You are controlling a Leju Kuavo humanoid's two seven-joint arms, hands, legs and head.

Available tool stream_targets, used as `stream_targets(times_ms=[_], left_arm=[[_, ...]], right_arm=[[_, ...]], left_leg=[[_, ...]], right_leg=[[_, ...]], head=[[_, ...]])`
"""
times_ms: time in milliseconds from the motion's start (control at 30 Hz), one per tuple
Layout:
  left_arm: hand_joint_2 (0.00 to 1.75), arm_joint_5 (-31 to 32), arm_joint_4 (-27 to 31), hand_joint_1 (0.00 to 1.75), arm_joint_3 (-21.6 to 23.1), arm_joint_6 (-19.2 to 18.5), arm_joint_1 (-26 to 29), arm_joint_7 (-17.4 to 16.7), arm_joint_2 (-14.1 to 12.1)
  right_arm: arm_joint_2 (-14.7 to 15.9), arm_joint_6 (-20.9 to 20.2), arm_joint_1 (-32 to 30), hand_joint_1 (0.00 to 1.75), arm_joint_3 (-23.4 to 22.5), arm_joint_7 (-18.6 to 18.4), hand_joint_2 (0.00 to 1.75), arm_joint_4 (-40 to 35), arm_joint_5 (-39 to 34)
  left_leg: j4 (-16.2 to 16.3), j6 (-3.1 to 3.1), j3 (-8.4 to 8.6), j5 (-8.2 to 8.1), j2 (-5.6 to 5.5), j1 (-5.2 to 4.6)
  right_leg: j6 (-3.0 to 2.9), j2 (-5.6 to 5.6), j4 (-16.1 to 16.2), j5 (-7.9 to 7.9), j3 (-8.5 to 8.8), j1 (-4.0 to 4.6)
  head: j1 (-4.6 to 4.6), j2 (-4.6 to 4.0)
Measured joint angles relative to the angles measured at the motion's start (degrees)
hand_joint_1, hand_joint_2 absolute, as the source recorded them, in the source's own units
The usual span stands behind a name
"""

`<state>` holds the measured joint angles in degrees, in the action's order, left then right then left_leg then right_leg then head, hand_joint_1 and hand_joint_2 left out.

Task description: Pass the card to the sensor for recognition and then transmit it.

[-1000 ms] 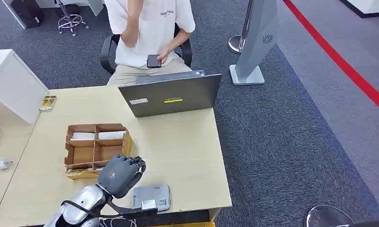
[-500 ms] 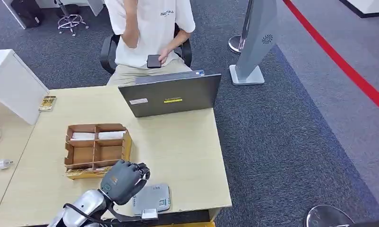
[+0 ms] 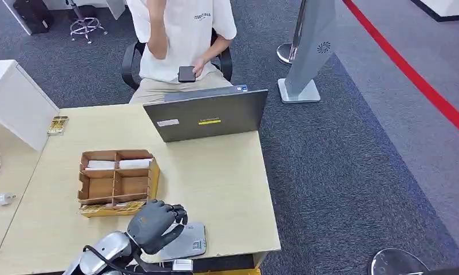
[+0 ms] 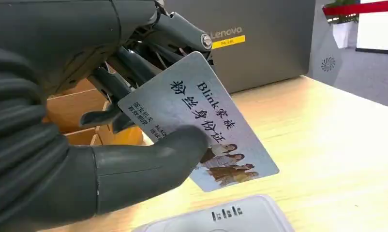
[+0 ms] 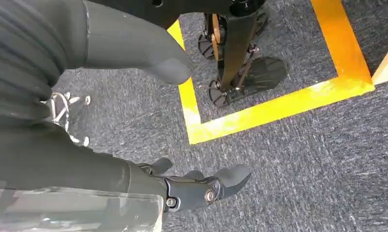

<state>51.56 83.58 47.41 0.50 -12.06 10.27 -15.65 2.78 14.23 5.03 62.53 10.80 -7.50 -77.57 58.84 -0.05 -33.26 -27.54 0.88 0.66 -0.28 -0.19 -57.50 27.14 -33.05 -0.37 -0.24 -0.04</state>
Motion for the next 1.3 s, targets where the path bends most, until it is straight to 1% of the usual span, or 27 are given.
stream_targets(times_ms=[133,300,500,833,900,967,1000,1033,1133,1167,1233,1300], left_arm=[[1.75,-2.1,-0.8,1.75,0.2,-1.7,0.0,0.0,-0.2],[1.75,-4.1,-2.6,1.75,0.3,-3.0,0.4,0.0,-0.8],[1.75,-4.5,-3.6,1.75,1.0,-3.2,0.3,0.0,-1.1],[1.75,-4.9,-4.5,1.75,2.1,-3.3,0.2,-1.7,-1.4],[1.75,-4.8,-4.5,1.75,2.1,-1.9,0.2,-2.3,-1.5],[1.75,-3.3,-4.4,1.75,2.1,1.0,-0.1,-3.5,-1.5],[1.75,-2.4,-4.0,1.75,2.0,1.9,-0.2,-4.2,-1.5],[1.75,-2.0,-3.7,1.75,1.7,1.9,-0.4,-5.0,-1.4],[1.75,-0.6,-2.8,1.75,1.1,2.5,-1.1,-5.6,-1.4],[1.75,1.1,-2.5,1.75,0.8,4.2,-1.1,-6.1,-1.2],[1.75,6.1,-1.2,1.75,-0.5,8.4,-1.6,-8.3,-0.6],[1.75,10.5,0.4,1.75,-2.5,10.5,-3.5,-10.6,0.0]], right_arm=[[0.0,0.0,0.0,0.0,0.6,-0.2,1.75,0.0,0.0],[0.0,0.2,0.1,0.0,1.3,-0.8,1.75,0.0,0.1],[0.0,0.2,0.3,0.0,2.0,-0.9,1.75,0.0,0.1],[0.0,0.3,0.4,0.0,2.8,-1.3,1.75,0.0,-0.1],[0.0,0.3,0.4,0.0,3.1,-1.3,1.75,0.0,-0.3],[0.0,0.3,0.4,0.0,3.4,-1.2,1.75,0.0,-0.7],[0.0,0.3,0.4,0.0,3.5,-1.2,1.75,0.0,-0.9],[0.0,0.3,0.4,0.0,3.7,-1.1,1.75,0.0,-1.0],[0.0,0.3,0.4,0.0,3.8,-1.0,1.75,0.0,-1.0],[0.0,0.3,0.4,0.0,3.9,-0.9,1.75,0.0,-1.1],[0.0,0.2,0.3,0.0,4.2,-0.8,1.75,0.0,-1.1],[0.0,0.1,0.4,0.0,4.6,-0.7,1.75,0.0,-0.9]], left_leg=[[0.0,0.0,0.0,0.0,0.0,0.0],[0.0,0.0,0.0,0.0,0.0,0.0],[0.0,0.0,0.02,0.0,-0.03,0.0],[0.0,0.0,0.11,0.0,-0.02,0.01],[0.0,-0.01,0.12,0.02,-0.02,0.01],[0.0,-0.05,0.12,0.05,-0.04,0.02],[0.0,-0.05,0.12,0.05,-0.04,0.02],[0.0,-0.05,0.11,0.05,-0.04,0.02],[0.0,-0.05,0.11,0.06,-0.05,0.01],[0.0,-0.05,0.11,0.06,-0.04,0.02],[0.0,-0.03,0.09,0.08,-0.07,0.01],[0.0,-0.03,0.04,0.08,-0.17,0.01]], right_leg=[[0.0,0.0,0.0,0.0,0.0,0.0],[0.0,0.0,0.0,0.0,0.0,0.0],[0.01,-0.04,0.0,0.01,0.04,0.0],[0.0,-0.07,0.0,0.0,0.12,0.0],[0.0,-0.07,0.0,0.0,0.12,0.0],[0.0,-0.07,0.0,0.0,0.11,0.01],[-0.01,-0.07,0.0,-0.01,0.11,0.01],[-0.01,-0.07,0.0,-0.01,0.11,0.01],[-0.01,-0.08,0.0,-0.01,0.11,0.01],[-0.01,-0.06,0.0,-0.01,0.1,0.01],[-0.01,-0.07,0.0,-0.01,0.08,0.01],[-0.01,-0.17,0.0,-0.01,0.08,0.0]], head=[[0.0,0.0],[-0.02,0.0],[0.0,0.0],[0.0,0.0],[0.0,0.0],[0.0,0.0],[0.0,0.0],[0.0,0.0],[0.0,0.0],[0.0,0.0],[0.0,0.0],[0.0,0.0]])
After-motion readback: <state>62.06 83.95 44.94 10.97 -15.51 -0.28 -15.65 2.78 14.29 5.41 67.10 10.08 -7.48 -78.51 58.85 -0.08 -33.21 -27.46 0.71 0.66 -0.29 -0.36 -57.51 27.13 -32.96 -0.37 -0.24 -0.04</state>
